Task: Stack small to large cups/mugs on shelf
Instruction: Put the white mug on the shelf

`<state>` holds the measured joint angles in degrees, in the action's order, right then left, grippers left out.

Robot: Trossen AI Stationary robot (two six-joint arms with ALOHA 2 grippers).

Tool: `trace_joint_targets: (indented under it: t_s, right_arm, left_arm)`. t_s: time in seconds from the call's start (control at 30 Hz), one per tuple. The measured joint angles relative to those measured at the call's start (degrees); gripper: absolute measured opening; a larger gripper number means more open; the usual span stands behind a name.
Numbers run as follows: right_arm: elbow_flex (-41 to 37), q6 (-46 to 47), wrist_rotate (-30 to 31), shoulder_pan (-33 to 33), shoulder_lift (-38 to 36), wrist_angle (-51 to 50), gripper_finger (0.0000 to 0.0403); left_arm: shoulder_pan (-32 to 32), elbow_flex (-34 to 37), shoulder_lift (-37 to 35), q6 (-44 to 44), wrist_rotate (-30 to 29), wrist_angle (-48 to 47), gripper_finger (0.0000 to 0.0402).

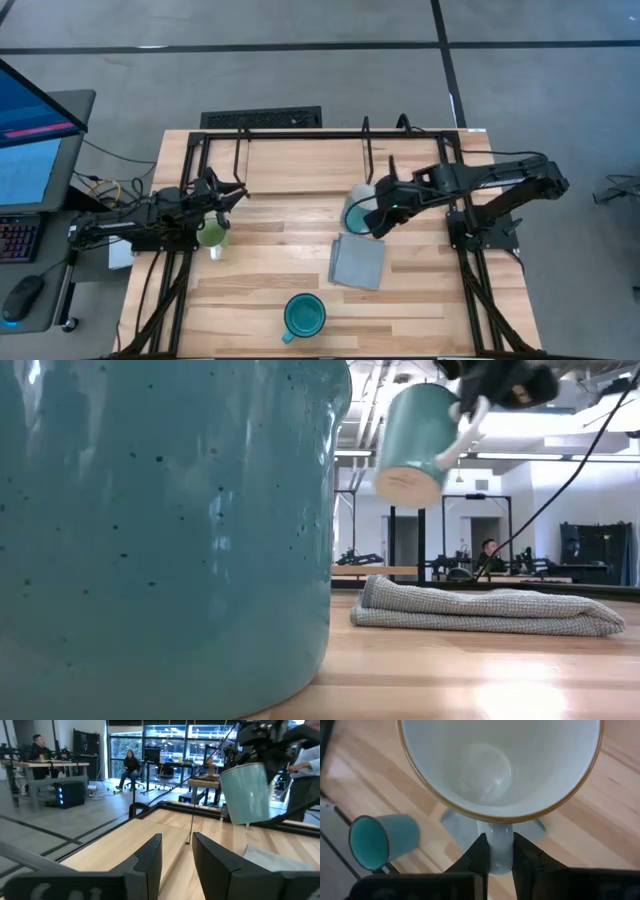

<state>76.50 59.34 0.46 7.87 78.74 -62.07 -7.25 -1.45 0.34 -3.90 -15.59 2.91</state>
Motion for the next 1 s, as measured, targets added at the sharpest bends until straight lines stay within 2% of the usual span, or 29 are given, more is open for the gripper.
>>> trace_joint_targets:
  t_s: [0.17, 0.47, 0.73, 1.0]
  right_arm:
    - [0.0, -6.3, -0.4, -1.7, 5.2, 8.1, 0.0064]
    - [0.2, -8.7, 0.1, -7.4, 12.2, 19.3, 0.0064]
    - [8.1, -12.9, 1.8, -14.1, 18.1, 18.1, 0.0064]
    - [20.0, -16.7, 6.3, -20.1, 23.5, 1.5, 0.0064]
  left_arm:
    - [0.0, -0.1, 0.0, -0.6, -0.1, -1.3, 0.0098]
    - [0.0, -0.1, 0.0, -1.4, 0.2, -1.6, 0.0098]
    - [0.0, -0.1, 0.0, -1.2, 0.2, -1.8, 0.0098]
    - [0.0, -0.1, 0.0, 3.6, 0.2, -1.8, 0.0098]
